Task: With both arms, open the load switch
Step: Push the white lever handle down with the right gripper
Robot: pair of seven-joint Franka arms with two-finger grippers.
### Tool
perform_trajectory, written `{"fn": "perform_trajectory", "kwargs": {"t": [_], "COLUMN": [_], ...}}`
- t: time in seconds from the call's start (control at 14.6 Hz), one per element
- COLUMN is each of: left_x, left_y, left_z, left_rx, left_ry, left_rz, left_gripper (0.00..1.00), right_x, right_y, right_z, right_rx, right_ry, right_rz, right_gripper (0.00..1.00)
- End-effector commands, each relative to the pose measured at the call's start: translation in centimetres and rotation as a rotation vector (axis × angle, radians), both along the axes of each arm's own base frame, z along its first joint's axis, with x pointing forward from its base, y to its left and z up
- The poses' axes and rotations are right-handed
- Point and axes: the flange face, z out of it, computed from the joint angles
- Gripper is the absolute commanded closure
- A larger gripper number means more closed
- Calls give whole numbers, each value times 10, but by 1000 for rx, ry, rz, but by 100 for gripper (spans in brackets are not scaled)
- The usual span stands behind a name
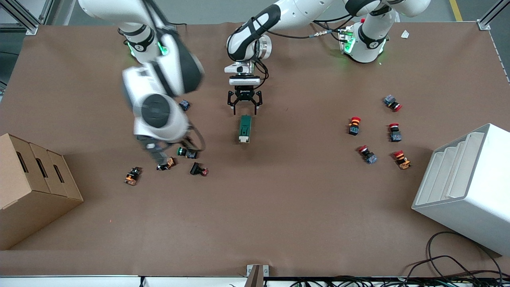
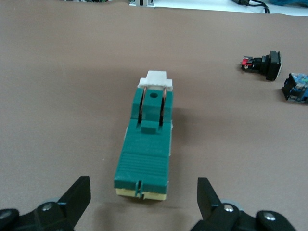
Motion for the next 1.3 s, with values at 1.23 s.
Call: {"fn": "perform_trajectory", "kwargs": {"t": [1.23], "left_x": [-9], "left_y": [5], "left_z": [-18], "left_rx": [36], "left_ry": [-68], "left_rz": [1], "left_gripper": [1], "right_x": [-79], "right_y": [129], "right_z": [-135], "right_rx": [-24], "right_ry": [233], "right_rz": [-270], "right_gripper": [0]}}
